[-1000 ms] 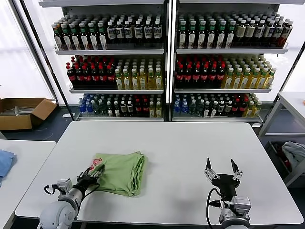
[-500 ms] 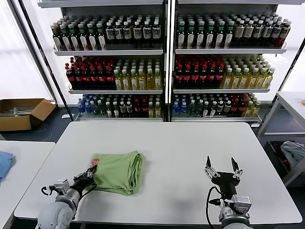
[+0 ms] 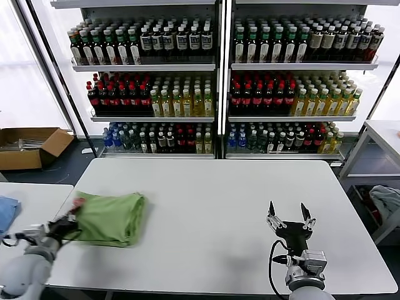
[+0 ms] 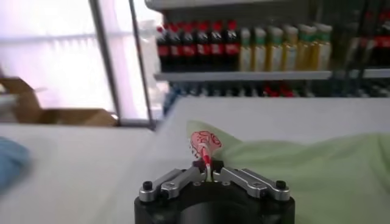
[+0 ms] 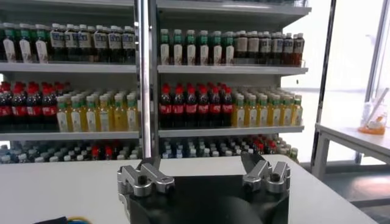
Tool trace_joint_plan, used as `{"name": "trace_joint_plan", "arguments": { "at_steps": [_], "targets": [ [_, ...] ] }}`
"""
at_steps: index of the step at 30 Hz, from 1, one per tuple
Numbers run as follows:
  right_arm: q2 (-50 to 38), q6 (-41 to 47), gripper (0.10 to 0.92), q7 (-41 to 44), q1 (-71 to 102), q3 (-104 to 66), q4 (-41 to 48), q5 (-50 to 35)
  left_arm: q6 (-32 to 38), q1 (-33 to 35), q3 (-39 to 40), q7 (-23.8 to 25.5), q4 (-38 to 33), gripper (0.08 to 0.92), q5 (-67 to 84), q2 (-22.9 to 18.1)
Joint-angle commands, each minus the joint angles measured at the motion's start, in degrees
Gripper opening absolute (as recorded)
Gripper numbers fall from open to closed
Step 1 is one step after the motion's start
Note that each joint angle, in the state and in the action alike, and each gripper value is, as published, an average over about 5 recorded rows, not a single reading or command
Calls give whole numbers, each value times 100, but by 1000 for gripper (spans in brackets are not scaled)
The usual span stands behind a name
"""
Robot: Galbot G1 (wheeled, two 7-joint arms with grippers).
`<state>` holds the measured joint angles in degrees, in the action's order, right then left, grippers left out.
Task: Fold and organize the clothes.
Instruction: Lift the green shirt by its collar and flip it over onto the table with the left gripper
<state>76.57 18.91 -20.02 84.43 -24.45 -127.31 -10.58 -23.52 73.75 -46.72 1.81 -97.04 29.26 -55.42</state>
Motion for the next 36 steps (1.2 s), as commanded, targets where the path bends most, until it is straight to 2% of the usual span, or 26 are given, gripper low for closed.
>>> {"name": "trace_joint_plan", "arguments": {
  "at_steps": [1,4,8,15,18,20,24,27,36],
  "targets": [
    [16,3,823,-7,-105,30,90,-27,178,128,-1315,181,-78,102,-167,1739],
    [40,0,823,-18,-70,20,80,-18,170,271,-955,233,-617,102,-380,1328],
    [53,1,823,-24,29,-36,30,6,86,383,1,136,-1342,102,-577,594],
    [99,-24,823,-24,268,-220,8,108,-385,189,2210,-664,-2872,102,-608,-842],
    [169,-32,823,-20,385,-286,-19,176,-547,90,3243,-861,-3173,102,-990,-1447],
    [231,-32,823,-21,450,-306,-42,225,-563,62,3750,-843,-3084,102,-1344,-1719],
    [341,-25,823,-14,527,-287,-88,344,-516,-130,4133,-735,-2388,102,-1907,-2013],
    [403,-5,823,0,534,-228,-107,433,-524,-301,4128,-717,-2046,102,-1906,-2041],
    [497,103,823,-16,346,-29,83,611,-462,-516,4022,-709,-1854,102,-1346,-1996]
  ]
}}
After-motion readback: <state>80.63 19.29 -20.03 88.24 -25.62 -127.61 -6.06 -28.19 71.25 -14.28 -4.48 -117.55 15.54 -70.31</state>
